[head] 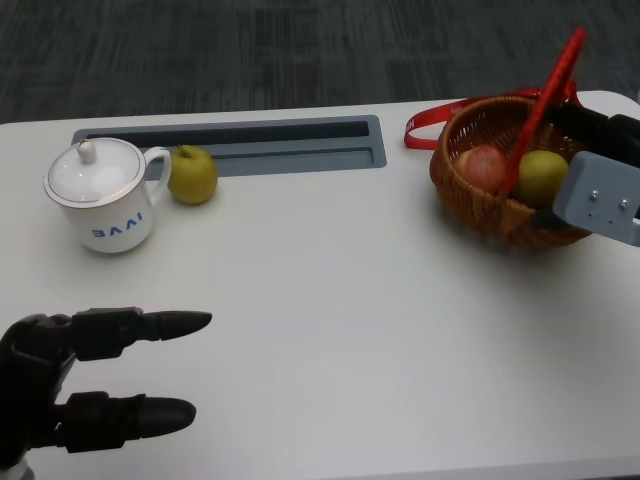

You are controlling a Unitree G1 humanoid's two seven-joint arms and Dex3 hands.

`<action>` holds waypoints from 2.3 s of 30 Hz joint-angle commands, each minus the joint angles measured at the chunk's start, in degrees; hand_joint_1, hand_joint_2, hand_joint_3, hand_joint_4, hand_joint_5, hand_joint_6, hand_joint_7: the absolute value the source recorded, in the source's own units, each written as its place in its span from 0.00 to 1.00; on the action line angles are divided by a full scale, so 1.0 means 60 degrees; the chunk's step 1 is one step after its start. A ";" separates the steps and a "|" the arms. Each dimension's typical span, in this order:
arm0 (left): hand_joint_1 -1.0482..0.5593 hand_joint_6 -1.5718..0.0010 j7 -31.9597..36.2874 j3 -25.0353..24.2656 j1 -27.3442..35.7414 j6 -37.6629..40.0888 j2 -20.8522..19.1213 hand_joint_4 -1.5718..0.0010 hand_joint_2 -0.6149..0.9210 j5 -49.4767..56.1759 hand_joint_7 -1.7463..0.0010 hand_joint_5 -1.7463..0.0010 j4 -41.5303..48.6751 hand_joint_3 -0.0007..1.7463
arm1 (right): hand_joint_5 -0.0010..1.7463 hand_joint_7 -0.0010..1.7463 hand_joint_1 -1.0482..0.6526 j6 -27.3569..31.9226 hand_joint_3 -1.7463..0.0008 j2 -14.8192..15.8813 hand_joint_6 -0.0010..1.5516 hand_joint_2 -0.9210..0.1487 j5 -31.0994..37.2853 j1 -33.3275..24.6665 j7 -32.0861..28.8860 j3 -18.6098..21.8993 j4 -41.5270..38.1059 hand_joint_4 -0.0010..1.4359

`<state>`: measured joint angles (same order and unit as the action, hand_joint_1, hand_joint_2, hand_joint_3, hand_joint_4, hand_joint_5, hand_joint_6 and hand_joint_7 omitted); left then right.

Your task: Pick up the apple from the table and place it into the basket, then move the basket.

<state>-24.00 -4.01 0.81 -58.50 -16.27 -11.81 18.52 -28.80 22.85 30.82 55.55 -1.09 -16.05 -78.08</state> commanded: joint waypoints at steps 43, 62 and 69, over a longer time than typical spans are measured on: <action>0.33 0.42 -0.0943 0.0066 -0.1439 -0.0375 0.0015 0.36 0.86 -0.0560 1.00 1.00 0.1360 0.00 | 0.02 0.02 0.34 -0.6478 1.00 -0.1470 0.42 0.17 -0.4387 -0.6468 0.0981 0.1668 0.6875 0.51; 0.33 0.42 -0.1137 0.0069 -0.1621 -0.0344 0.0061 0.35 0.85 -0.0655 1.00 1.00 0.1394 0.00 | 0.01 0.01 0.37 -0.6268 0.99 -0.2990 0.50 0.10 -0.5248 -0.5760 0.2837 0.1146 0.5538 0.59; 0.34 0.42 -0.1161 0.0071 -0.1559 -0.0347 0.0086 0.35 0.84 -0.0705 1.00 1.00 0.1335 0.00 | 0.00 0.00 0.35 -0.6517 1.00 -0.3231 0.49 0.09 -0.5160 -0.5372 0.2978 0.1207 0.4713 0.58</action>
<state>-30.43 -3.65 -8.57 -60.23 -15.38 -15.28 26.35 -67.15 3.58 -0.01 22.32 16.48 -9.44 -48.75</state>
